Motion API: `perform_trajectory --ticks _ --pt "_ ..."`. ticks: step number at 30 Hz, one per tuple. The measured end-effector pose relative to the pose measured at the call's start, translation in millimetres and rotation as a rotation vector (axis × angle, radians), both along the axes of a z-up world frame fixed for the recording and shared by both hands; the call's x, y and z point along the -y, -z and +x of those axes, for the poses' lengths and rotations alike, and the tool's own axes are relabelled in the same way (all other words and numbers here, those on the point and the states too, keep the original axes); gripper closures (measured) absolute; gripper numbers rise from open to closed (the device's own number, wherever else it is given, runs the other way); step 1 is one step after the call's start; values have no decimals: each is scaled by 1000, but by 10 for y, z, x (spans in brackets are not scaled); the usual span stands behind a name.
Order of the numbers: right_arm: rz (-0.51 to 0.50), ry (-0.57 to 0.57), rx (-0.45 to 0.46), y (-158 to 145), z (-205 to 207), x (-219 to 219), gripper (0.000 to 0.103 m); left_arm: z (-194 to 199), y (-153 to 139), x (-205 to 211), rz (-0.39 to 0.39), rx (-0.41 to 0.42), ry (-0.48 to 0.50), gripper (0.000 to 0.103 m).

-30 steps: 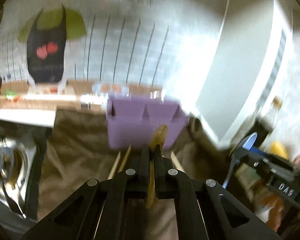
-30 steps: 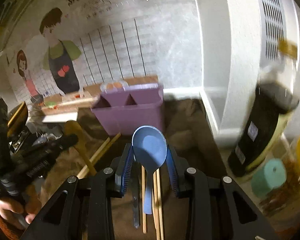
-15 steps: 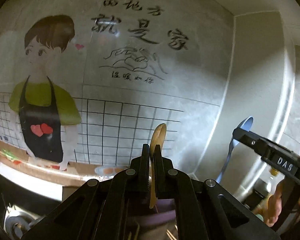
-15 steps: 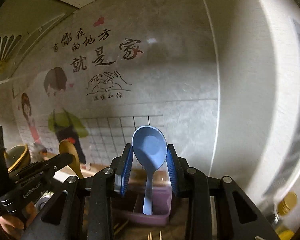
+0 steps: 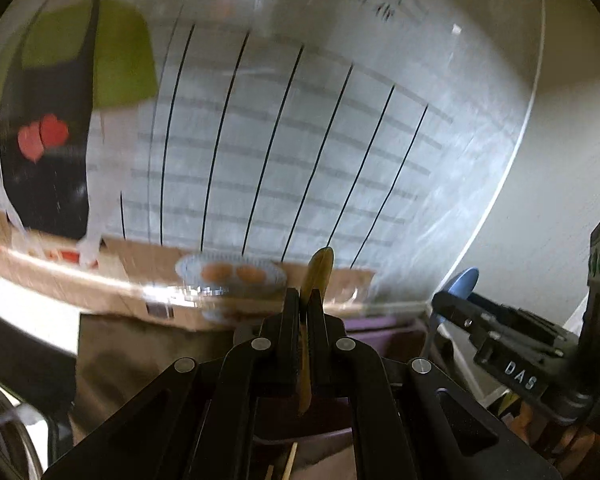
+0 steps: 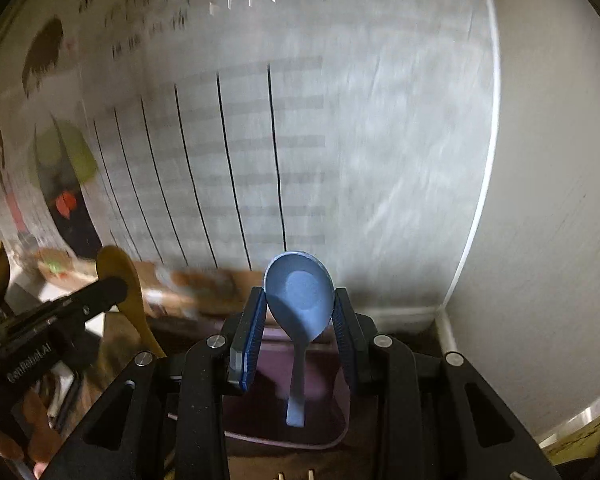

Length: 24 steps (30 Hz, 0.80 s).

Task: Organize utensils
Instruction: 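Drop the wooden spoon into the caddy with the left tool while the right drops the blue spoon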

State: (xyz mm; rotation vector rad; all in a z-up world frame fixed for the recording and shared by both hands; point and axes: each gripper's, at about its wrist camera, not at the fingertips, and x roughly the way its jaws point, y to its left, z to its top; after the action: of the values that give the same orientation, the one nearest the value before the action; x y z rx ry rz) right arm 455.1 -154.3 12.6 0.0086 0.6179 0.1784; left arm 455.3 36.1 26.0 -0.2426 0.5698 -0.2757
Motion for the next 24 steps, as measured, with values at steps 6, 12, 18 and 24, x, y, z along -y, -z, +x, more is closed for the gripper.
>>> perform_trajectory --ticks 6,12,18,24 --pt "27 -54 -133 255 36 -13 65 60 179 44 -14 -84 38 94" --pt "-42 -49 -63 56 -203 -8 55 -98 -43 36 -15 -54 17 77" --pt "-19 -9 -8 -195 -575 164 44 -405 -303 -94 -20 -18 -37 71" --pt "-15 2 -46 -61 -973 290 43 -929 -137 -180 46 -93 -69 65"
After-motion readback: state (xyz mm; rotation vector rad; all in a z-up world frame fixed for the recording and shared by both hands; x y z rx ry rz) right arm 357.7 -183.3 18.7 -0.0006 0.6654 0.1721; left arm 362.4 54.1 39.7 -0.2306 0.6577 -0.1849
